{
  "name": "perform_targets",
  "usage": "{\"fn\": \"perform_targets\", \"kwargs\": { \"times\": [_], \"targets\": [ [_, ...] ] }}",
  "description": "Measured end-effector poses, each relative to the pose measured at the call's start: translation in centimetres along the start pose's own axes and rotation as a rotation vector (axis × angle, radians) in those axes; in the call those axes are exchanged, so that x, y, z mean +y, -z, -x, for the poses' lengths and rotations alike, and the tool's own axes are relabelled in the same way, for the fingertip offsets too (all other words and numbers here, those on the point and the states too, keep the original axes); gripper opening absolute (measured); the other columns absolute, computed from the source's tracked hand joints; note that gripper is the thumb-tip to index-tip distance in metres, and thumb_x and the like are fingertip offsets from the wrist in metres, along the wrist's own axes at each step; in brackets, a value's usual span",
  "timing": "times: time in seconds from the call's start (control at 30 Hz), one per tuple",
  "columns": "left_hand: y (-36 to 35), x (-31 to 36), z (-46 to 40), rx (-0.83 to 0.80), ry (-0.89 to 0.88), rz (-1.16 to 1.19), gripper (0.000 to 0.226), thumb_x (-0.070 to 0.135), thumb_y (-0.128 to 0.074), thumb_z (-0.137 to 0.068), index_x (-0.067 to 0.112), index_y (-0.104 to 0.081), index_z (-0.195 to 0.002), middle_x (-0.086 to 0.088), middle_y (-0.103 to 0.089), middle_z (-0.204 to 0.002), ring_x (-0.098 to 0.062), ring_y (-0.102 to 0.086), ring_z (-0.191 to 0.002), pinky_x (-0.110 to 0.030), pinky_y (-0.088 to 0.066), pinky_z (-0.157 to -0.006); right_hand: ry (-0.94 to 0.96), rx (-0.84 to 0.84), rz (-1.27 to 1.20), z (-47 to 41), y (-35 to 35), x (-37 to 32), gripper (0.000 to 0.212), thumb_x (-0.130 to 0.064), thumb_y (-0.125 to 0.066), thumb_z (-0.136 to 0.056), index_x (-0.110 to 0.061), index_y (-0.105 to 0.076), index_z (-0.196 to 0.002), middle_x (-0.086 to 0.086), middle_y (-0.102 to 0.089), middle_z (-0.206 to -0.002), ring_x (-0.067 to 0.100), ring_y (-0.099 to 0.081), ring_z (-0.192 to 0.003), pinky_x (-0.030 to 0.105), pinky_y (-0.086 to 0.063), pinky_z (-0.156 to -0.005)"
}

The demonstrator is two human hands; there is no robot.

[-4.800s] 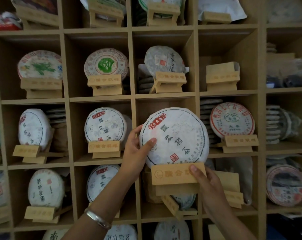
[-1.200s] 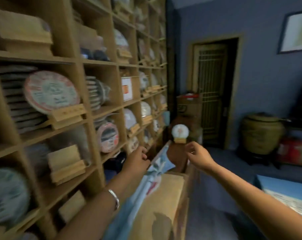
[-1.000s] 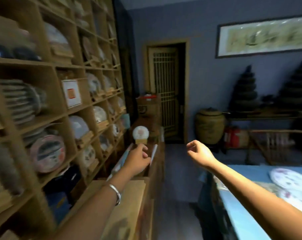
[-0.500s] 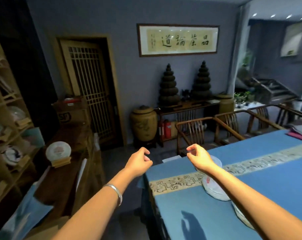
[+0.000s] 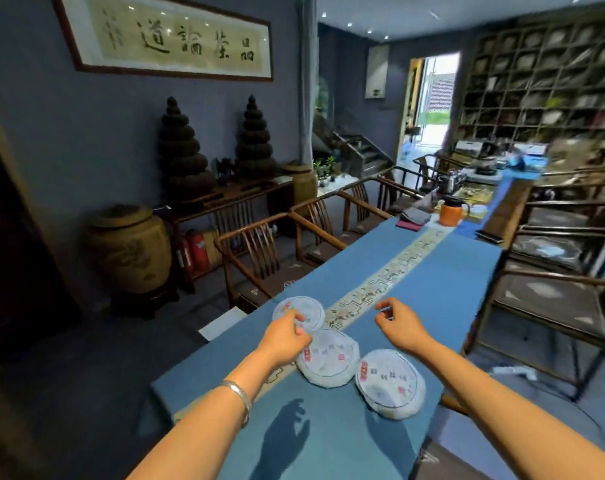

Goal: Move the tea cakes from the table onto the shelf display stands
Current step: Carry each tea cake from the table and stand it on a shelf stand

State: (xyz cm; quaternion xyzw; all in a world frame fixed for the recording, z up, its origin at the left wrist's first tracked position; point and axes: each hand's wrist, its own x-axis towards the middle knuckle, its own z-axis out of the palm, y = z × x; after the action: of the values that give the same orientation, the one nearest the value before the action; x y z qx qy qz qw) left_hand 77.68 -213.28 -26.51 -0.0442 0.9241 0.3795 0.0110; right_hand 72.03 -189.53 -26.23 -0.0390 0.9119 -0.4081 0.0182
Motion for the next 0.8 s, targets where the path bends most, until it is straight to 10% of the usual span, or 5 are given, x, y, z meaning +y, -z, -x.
{"fn": "perform_targets", "kwargs": {
  "times": [0.23, 0.4, 0.63, 0.8],
  "targets": [
    [-7.1, -1.0, -6.4, -0.180, 0.010, 0.107, 0.034, 0.012, -0.057, -0.087, 0.011, -0.052, -0.121, -0.004, -0.058, -0.087, -0.021, -0.054, -0.078, -0.027, -0.041, -0.067, -0.162, 0.116, 0.101, -2.7, 1.5, 5.3, 0.021, -0.012, -0.050, -0.096, -0.012, -0.055, -0.116, 0.012, -0.063, -0.099, 0.029, -0.060, -0.079, 0.035, -0.048, -0.067],
    [-12.5, -3.7, -7.9, -0.301, 0.109, 0.178, 0.031, 0.013, -0.058, -0.087, 0.014, -0.048, -0.116, 0.003, -0.056, -0.070, -0.010, -0.053, -0.062, -0.012, -0.038, -0.042, -0.274, 0.102, 0.134, -4.0, 0.4, 10.0, 0.025, -0.011, -0.054, -0.094, -0.009, -0.057, -0.118, 0.011, -0.063, -0.102, 0.021, -0.057, -0.072, 0.034, -0.045, -0.066],
    [-19.8, -6.8, -9.2, -0.297, 0.314, 0.311, 0.045, 0.016, -0.064, -0.089, 0.007, -0.045, -0.128, -0.016, -0.064, -0.113, -0.025, -0.058, -0.095, -0.030, -0.046, -0.085, -0.340, -0.103, 0.169, -7.6, -2.7, 15.9, 0.035, -0.018, -0.061, -0.093, -0.009, -0.052, -0.126, 0.012, -0.065, -0.106, 0.028, -0.063, -0.099, 0.037, -0.048, -0.084],
    [-24.2, -7.8, -10.9, -0.315, 0.370, 0.381, 0.059, 0.022, -0.068, -0.090, 0.010, -0.037, -0.140, -0.011, -0.052, -0.123, -0.009, -0.055, -0.083, -0.019, -0.041, -0.073, -0.371, -0.197, 0.170, -10.5, -4.7, 20.2, 0.062, -0.033, -0.072, -0.088, -0.017, -0.044, -0.140, 0.017, -0.053, -0.138, 0.032, -0.053, -0.125, 0.042, -0.043, -0.102]
  ]
}}
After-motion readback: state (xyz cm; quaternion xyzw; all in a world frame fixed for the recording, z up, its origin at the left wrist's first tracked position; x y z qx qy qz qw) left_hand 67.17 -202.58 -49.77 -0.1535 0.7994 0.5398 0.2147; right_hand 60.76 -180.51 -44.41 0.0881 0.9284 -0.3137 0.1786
